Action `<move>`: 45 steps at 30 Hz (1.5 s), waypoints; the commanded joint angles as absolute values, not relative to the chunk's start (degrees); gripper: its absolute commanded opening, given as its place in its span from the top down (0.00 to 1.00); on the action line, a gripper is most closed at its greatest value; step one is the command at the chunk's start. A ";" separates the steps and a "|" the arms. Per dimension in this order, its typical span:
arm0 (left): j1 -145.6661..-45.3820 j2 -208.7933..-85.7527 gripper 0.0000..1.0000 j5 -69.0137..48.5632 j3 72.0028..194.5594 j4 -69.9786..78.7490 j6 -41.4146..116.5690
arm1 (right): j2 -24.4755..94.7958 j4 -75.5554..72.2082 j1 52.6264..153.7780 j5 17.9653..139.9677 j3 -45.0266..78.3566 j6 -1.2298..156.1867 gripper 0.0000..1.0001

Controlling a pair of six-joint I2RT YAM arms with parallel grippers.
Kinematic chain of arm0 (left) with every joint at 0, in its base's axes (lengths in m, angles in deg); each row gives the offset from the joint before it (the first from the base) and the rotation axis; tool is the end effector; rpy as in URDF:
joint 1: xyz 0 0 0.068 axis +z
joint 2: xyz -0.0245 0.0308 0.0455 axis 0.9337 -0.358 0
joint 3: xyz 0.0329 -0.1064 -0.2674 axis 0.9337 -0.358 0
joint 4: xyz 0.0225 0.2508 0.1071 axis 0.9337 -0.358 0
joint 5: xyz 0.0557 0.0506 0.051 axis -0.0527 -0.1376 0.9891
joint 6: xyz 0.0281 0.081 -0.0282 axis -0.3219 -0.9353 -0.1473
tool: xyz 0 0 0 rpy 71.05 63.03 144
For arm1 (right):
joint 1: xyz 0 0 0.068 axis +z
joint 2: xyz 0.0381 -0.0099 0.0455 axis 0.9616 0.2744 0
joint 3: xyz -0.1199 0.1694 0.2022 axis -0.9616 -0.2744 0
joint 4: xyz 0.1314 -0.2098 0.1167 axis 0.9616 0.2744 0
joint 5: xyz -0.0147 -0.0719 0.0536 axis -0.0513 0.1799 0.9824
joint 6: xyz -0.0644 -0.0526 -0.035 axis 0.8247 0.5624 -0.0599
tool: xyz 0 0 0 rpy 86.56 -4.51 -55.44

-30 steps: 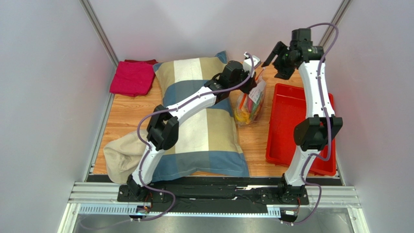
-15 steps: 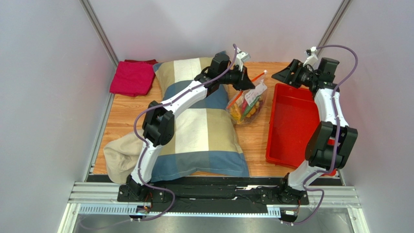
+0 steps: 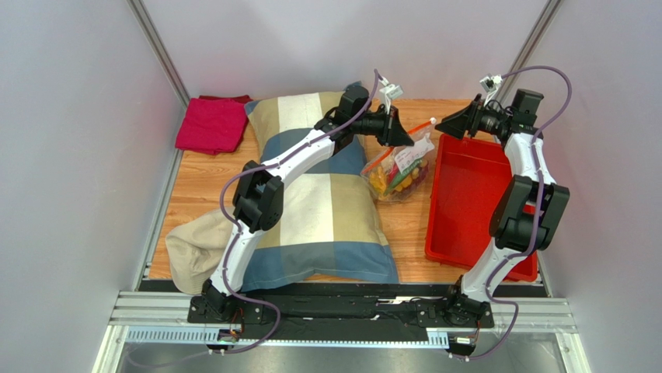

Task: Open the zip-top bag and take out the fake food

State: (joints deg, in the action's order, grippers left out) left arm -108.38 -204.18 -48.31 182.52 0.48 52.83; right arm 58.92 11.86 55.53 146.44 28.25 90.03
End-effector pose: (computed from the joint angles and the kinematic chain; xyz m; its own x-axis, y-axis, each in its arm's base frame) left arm 0.4273 -0.4260 0.3032 -0.5958 0.0856 -0.7986 0.8008 0.1399 -0.5824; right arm 0.4387 -0.0650 0.3148 -0.4266 0.1160 -0.8969 -0.7438 0.5192 0.4210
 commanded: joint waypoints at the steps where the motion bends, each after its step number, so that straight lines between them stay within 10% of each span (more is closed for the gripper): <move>1: -107.87 -204.05 1.00 -51.27 186.62 7.29 56.32 | 58.14 14.16 56.67 152.10 27.25 98.61 0.34; 15: -107.87 -204.14 1.00 -52.15 185.30 8.26 58.52 | 60.16 13.82 60.80 152.01 26.20 100.82 0.46; 21: -107.87 -202.74 0.89 -48.73 184.07 5.10 55.63 | 60.52 13.73 60.98 150.43 26.99 99.68 1.00; 23: -108.31 -200.72 0.58 -42.27 183.46 2.55 51.43 | 59.82 13.73 60.98 150.34 27.07 99.32 1.00; 27: -109.72 -197.82 0.43 -32.91 181.17 1.66 45.69 | 57.79 14.87 61.42 151.13 26.99 99.14 1.00; 45: -111.83 -206.25 0.52 -34.49 192.95 4.83 43.14 | 55.86 25.94 62.30 154.12 28.83 106.79 1.00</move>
State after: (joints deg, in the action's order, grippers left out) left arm -111.31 -205.40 -33.47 191.76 2.58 45.77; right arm 59.09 24.56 61.96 151.90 26.17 104.13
